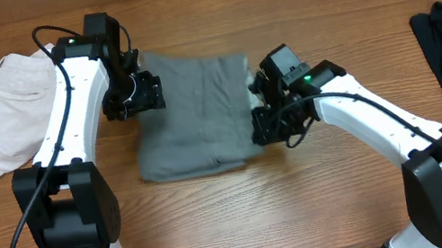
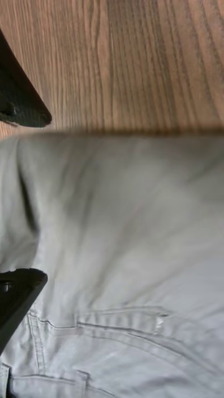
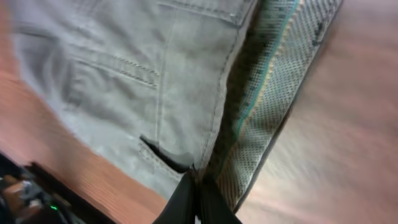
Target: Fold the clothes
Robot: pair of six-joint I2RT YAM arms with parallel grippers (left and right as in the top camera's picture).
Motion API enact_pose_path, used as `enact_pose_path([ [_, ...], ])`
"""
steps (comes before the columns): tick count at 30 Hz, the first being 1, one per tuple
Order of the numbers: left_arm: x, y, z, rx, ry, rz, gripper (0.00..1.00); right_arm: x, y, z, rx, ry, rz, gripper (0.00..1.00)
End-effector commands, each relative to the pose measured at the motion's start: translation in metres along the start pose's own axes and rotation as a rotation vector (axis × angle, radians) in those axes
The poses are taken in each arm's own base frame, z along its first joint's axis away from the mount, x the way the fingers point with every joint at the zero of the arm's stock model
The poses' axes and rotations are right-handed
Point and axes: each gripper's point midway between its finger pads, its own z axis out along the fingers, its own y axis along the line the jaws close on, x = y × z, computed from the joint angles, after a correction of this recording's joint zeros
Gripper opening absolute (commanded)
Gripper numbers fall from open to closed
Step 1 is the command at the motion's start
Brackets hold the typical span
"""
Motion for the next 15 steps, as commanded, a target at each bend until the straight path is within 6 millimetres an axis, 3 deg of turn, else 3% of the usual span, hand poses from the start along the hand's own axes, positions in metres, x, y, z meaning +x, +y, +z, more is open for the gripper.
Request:
enact_pose_path([
  [1, -0.004, 0.000, -0.003, -0.007, -0.019, 0.016, 0.77, 0.004, -0.020, -0.001, 0.104, -0.008, 0.002, 0.04],
  [4, -0.004, -0.001, -0.003, -0.003, -0.019, 0.016, 0.79, -0.003, -0.021, 0.000, 0.110, -0.037, -0.030, 0.19],
  [5, -0.002, -0.001, -0.002, -0.003, -0.012, 0.013, 0.79, -0.005, -0.022, 0.000, 0.118, -0.049, -0.033, 0.33],
  [6, 0.000, 0.000, -0.002, -0.004, -0.002, 0.009, 0.79, -0.008, -0.024, 0.000, 0.128, -0.059, -0.036, 0.34],
  [9, 0.009, 0.001, 0.001, -0.009, 0.031, 0.003, 0.82, -0.011, -0.037, -0.004, 0.192, -0.077, -0.024, 0.18],
  [11, 0.014, 0.004, 0.004, -0.021, 0.049, -0.001, 0.88, -0.011, -0.050, -0.008, 0.241, -0.079, 0.000, 0.21],
  [12, 0.016, 0.007, 0.007, -0.029, 0.056, -0.003, 0.95, -0.011, -0.054, -0.010, 0.245, -0.078, 0.013, 0.22],
  [15, 0.016, 0.016, 0.015, -0.062, 0.053, -0.032, 1.00, -0.013, -0.056, -0.018, 0.235, -0.096, 0.029, 0.31],
])
